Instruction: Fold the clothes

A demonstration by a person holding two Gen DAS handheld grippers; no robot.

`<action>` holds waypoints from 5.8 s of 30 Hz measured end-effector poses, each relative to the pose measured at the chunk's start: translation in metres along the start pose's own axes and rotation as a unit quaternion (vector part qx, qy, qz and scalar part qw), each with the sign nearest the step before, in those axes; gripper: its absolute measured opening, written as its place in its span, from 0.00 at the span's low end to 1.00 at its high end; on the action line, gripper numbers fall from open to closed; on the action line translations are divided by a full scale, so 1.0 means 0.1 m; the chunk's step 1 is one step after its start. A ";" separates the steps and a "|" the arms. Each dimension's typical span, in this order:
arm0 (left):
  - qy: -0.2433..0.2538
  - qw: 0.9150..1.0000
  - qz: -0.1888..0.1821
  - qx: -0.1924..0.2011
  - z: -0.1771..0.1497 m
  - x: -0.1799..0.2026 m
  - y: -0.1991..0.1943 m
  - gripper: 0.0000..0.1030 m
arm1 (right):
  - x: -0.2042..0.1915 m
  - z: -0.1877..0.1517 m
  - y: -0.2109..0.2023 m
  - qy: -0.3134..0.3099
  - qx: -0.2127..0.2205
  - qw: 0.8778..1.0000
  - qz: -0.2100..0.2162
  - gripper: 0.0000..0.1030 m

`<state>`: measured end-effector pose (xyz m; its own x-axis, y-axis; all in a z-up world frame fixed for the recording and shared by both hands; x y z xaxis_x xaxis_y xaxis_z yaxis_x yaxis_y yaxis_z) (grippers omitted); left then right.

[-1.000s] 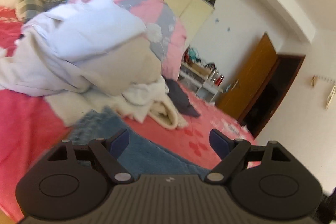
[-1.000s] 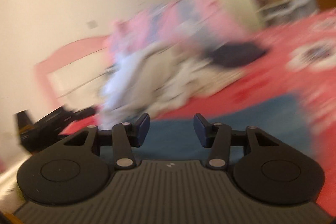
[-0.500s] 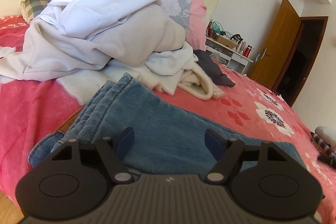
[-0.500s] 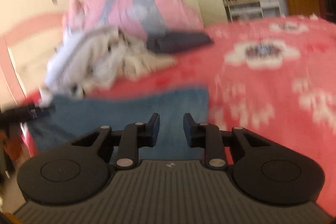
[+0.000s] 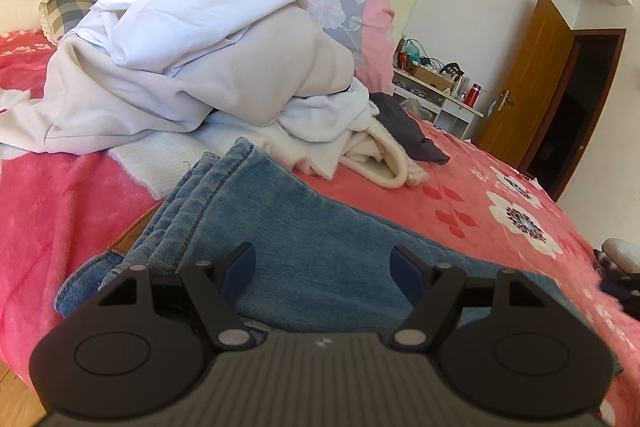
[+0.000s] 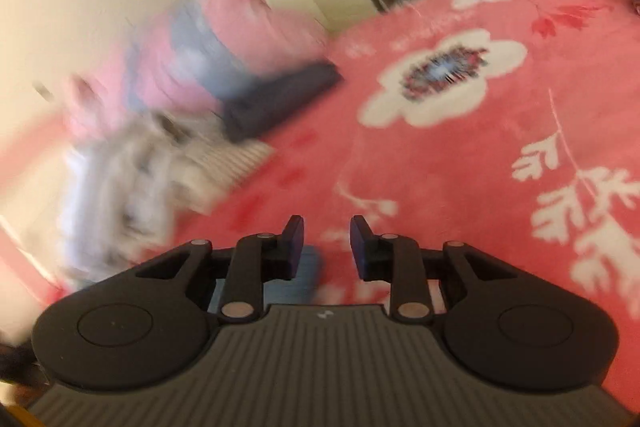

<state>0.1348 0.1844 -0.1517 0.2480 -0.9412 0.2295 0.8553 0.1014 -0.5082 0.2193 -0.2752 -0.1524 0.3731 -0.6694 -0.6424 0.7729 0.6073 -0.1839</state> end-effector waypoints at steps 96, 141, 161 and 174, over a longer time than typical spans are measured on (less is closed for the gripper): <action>0.344 0.921 -0.169 0.069 -1.03 2.87 -0.62 0.12 | 0.06 -0.42 0.70 0.317 -0.188 0.922 0.115 0.23; 0.319 0.936 -0.140 0.041 -0.12 2.73 -0.90 0.49 | 1.25 -0.22 -2.02 0.375 0.078 0.921 0.077 0.52; 0.333 0.932 -0.141 0.002 -0.80 2.39 -0.31 0.43 | -0.56 0.57 -1.16 0.089 0.003 0.996 0.024 0.12; 0.296 0.939 -0.175 -0.012 -0.65 2.13 -0.41 0.46 | -1.55 0.11 0.11 -0.009 -0.115 0.992 0.052 0.12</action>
<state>0.1230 -0.0410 -0.1354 -0.3484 -0.9306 -0.1122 0.8255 -0.2479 -0.5071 0.1757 -0.1687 -0.0467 0.4547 -0.6041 -0.6544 0.5926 0.7537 -0.2841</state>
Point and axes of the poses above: each gripper's, at about its wrist camera, not at the fingertips, and y roughly the way its jaws point, x to its right, z to its top, the point moved 6 cm from there along y, roughly the way its jaws point, and after that the axes turned 14 degrees about z, right-handed, at the moved point
